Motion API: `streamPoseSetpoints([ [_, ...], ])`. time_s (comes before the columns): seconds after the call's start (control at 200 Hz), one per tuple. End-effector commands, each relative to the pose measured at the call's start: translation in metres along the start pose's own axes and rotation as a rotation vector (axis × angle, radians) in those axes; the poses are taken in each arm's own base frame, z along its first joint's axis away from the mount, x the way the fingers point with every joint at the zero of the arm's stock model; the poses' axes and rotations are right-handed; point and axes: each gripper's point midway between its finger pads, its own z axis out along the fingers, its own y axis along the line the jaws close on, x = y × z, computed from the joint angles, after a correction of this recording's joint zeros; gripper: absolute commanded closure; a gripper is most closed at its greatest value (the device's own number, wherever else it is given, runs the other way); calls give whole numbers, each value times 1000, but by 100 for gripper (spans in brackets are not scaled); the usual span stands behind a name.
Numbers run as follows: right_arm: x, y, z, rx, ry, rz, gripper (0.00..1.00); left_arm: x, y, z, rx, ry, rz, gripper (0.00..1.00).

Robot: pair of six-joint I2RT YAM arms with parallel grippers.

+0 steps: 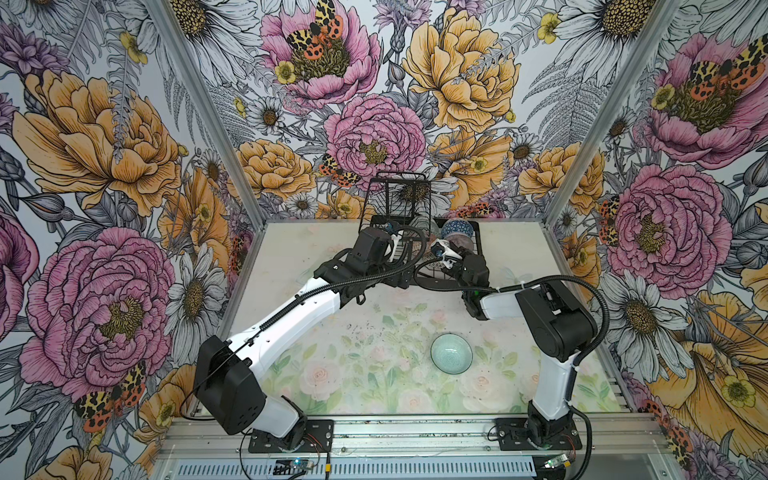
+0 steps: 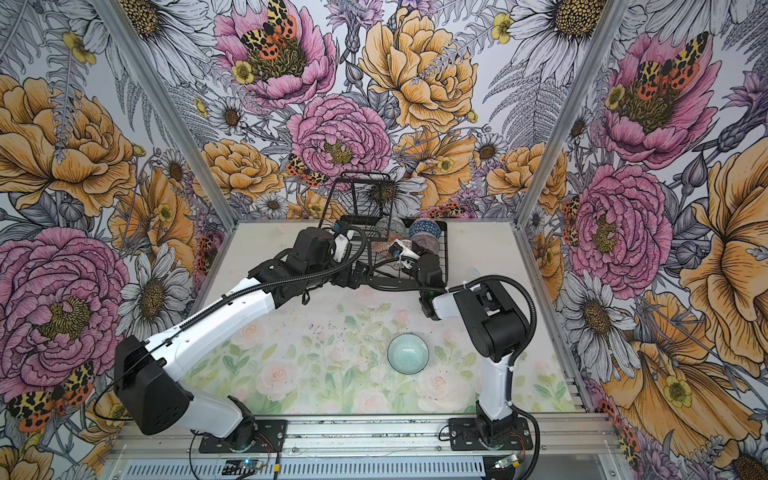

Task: Load the bowls into the dish rack
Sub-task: 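Lower the brown-patterned bowl with the right gripper into the rack beside the orange bowl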

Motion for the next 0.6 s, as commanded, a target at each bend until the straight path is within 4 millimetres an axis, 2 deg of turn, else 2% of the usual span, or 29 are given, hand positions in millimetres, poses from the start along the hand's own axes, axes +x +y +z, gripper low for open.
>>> streamPoseSetpoints([
  [0.0, -35, -25, 9, 99, -105, 29, 100, -4, 0, -7, 20, -16, 9, 1],
  [0.235, -39, -19, 28, 94, -116, 24, 100, -1, 3, -7, 12, -12, 8, 1],
  [0.595, -47, 4, 50, 56, -133, 18, 100, 3, 10, -7, 6, -3, -2, 1],
])
